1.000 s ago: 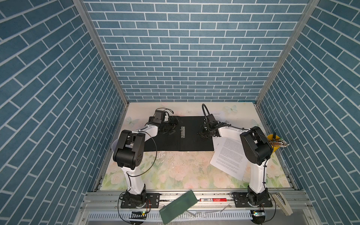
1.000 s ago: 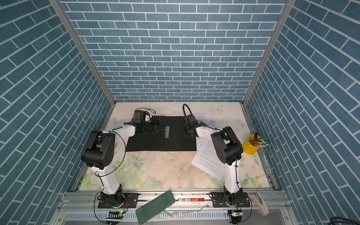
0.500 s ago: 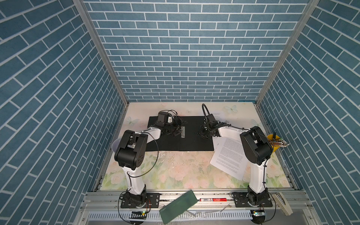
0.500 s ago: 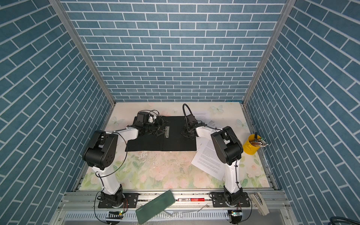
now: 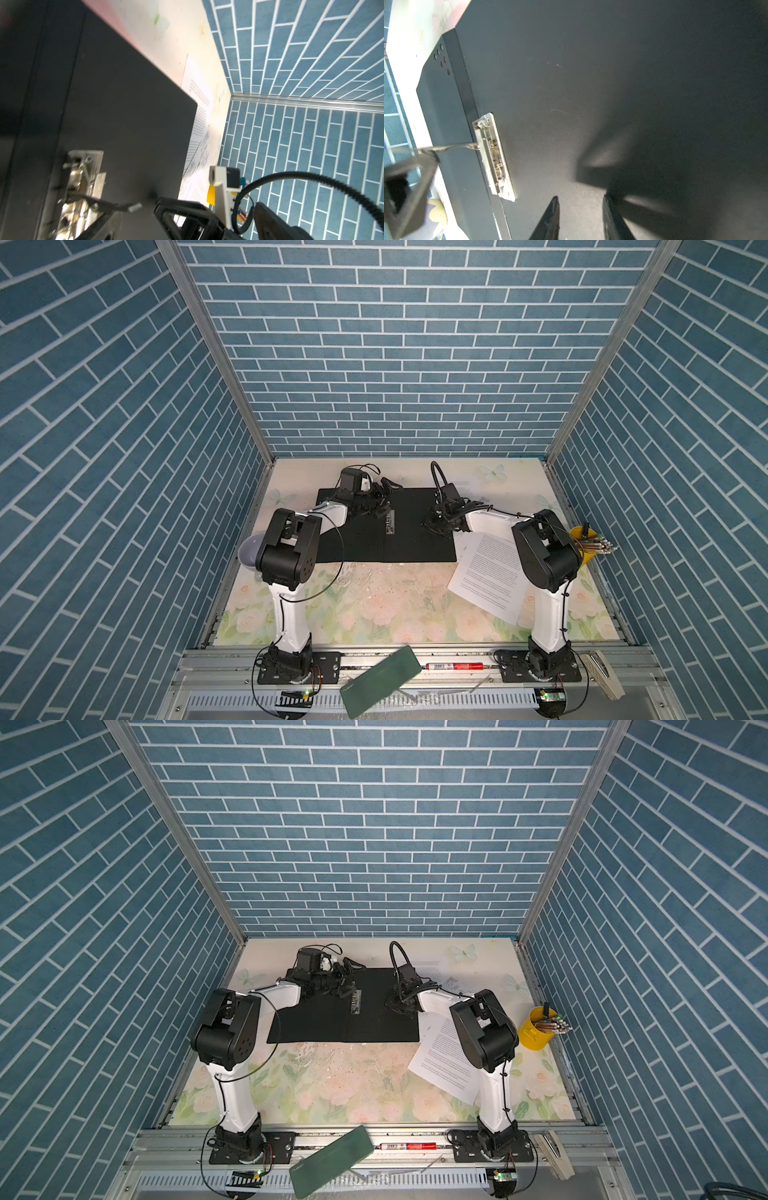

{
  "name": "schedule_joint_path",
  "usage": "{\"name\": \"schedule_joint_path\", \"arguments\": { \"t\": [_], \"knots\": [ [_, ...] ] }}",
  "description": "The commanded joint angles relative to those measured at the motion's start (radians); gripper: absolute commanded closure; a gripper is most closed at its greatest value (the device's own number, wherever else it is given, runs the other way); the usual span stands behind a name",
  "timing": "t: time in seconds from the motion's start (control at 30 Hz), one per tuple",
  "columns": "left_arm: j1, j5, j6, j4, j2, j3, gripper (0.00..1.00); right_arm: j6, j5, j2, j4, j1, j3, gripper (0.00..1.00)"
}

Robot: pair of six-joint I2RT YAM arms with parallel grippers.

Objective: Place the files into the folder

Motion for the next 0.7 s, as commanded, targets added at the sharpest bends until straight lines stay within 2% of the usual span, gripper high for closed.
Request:
{"name": "schedule_joint_path", "arguments": {
  "t": [0.0,0.2,0.33,0.53,0.67],
  "knots": [
    [0.016,0.012,0.007,-0.01,0.05,0.055,0.0,0.022,0.04,0.038,-0.077,-0.002,-0.03,0.64],
    [0.035,0.016,0.034,-0.084,0.123,0.166,0.0,0.027,0.032,0.049,-0.091,-0.002,-0.015,0.64],
    [0.039,0.023,0.095,-0.137,0.145,0.227,0.0,0.023,0.041,0.04,-0.091,0.0,-0.01,0.64],
    [0.038,0.007,0.133,-0.211,0.099,0.231,0.0,0.014,0.044,0.009,-0.094,-0.001,0.006,0.6],
    [0.026,-0.06,0.247,-0.328,0.034,0.218,0.0,-0.037,0.081,-0.054,-0.106,-0.002,0.003,0.54]
  ]
}}
